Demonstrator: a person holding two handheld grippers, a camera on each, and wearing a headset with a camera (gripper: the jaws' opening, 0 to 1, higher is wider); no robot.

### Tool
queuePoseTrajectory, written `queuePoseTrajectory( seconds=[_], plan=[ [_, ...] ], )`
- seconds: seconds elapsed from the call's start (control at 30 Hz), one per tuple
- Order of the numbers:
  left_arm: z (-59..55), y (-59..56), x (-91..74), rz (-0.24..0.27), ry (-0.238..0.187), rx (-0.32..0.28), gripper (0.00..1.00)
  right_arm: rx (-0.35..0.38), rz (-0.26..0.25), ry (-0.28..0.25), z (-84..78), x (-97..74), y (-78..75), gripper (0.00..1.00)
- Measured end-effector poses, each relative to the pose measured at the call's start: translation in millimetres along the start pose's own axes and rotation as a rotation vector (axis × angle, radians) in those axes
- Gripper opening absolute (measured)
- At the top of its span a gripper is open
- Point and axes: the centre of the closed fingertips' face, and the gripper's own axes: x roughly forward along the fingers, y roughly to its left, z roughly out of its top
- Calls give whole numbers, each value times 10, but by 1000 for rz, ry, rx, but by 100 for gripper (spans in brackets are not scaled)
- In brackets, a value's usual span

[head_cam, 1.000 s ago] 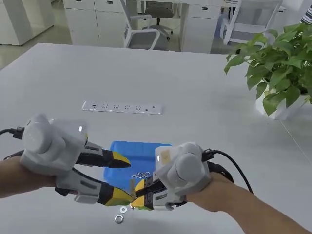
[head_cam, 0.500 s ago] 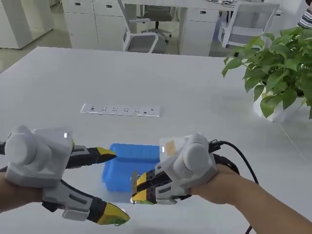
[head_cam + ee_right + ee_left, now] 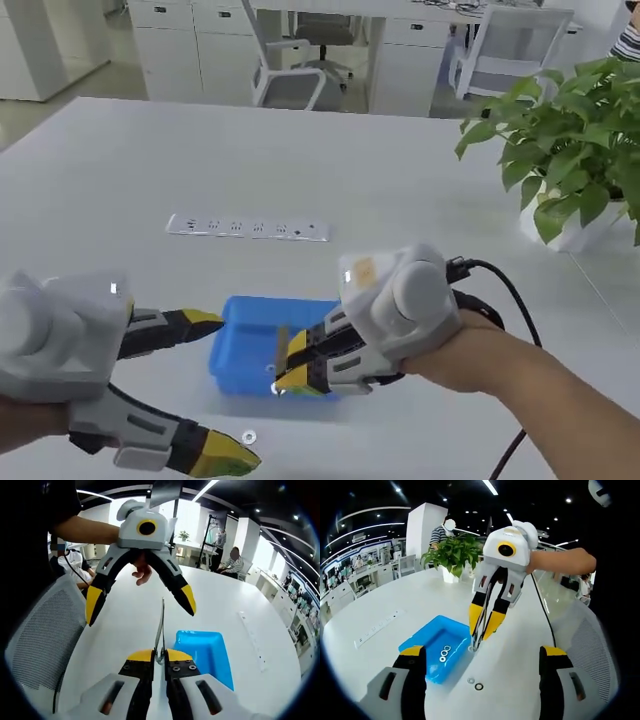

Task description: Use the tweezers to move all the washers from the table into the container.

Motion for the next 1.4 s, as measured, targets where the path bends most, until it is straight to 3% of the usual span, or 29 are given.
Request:
queuePoseTrajectory(
  seconds=[0.3, 0.67, 0.93, 1.4],
  plan=[
    [-12, 17, -74, 30, -14, -15, 99, -10, -43, -5, 18, -117, -196, 8],
    [23, 62, -69, 51, -33, -12, 99, -7, -87, 4, -88, -178, -417, 8],
    [69, 105, -24, 49, -49, -12, 95, -1, -114, 19, -239, -180, -567, 8],
    [89, 186, 43, 39, -43, -6, 94, 13, -114, 36, -485, -95, -686, 8]
  ],
)
